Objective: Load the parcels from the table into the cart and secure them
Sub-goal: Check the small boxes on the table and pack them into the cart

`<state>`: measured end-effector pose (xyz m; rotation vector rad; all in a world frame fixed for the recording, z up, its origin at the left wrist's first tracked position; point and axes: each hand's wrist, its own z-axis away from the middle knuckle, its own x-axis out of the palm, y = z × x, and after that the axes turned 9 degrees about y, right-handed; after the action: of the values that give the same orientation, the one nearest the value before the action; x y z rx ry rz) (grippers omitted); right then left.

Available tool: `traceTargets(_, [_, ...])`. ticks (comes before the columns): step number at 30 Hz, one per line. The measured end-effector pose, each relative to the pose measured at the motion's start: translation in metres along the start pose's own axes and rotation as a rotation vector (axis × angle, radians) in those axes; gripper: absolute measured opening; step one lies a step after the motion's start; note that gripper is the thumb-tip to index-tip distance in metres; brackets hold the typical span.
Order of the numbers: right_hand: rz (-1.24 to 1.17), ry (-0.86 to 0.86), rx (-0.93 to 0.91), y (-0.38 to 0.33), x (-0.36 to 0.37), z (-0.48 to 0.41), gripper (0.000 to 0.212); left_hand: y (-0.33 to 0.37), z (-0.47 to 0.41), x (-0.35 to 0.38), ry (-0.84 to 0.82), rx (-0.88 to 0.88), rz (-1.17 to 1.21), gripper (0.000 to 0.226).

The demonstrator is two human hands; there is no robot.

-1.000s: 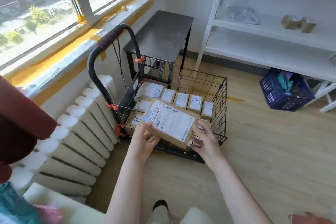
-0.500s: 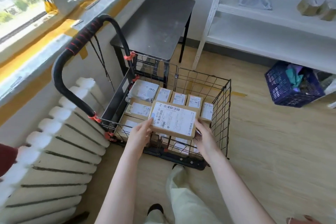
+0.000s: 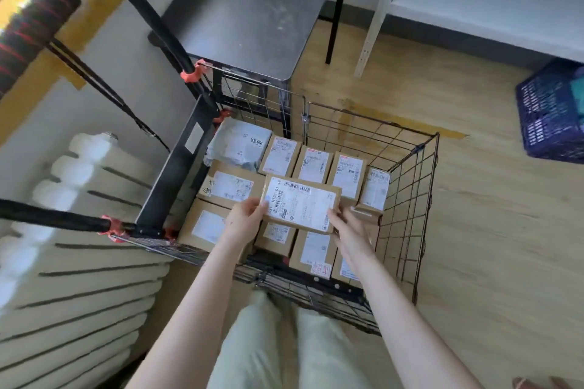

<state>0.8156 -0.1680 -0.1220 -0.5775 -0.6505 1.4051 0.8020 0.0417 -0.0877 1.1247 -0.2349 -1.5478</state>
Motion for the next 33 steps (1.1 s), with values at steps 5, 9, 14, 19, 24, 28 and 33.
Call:
traceTargets(5, [0.071, 0.050, 0.085, 0.042, 0.007, -0.067, 0.048, -0.029, -0.071, 0.033, -0.012, -0.027, -0.185, 0.038])
traceTargets(9, [0.129, 0.097, 0.153, 0.071, 0.013, -0.117, 0.044, -0.051, -0.116, 0.056, -0.001, -0.027, -0.242, 0.035])
traceTargets(14, [0.157, 0.137, 0.171, 0.103, 0.023, -0.168, 0.042, -0.075, -0.164, 0.081, 0.042, 0.032, -0.370, 0.018])
traceTargets(19, [0.197, 0.192, 0.162, 0.124, 0.042, -0.193, 0.045, -0.094, -0.187, 0.090, 0.118, 0.098, -0.429, 0.023])
traceTargets(24, [0.209, 0.285, 0.143, 0.129, 0.053, -0.196, 0.050, -0.108, -0.202, 0.090, 0.129, 0.223, -0.513, 0.017])
traceTargets(28, [0.227, 0.287, 0.131, 0.129, 0.053, -0.197, 0.050, -0.108, -0.210, 0.095, 0.143, 0.199, -0.486, 0.017])
traceTargets(33, [0.291, 0.288, 0.130, 0.126, 0.053, -0.198, 0.046, -0.105, -0.211, 0.094, 0.145, 0.167, -0.471, 0.018])
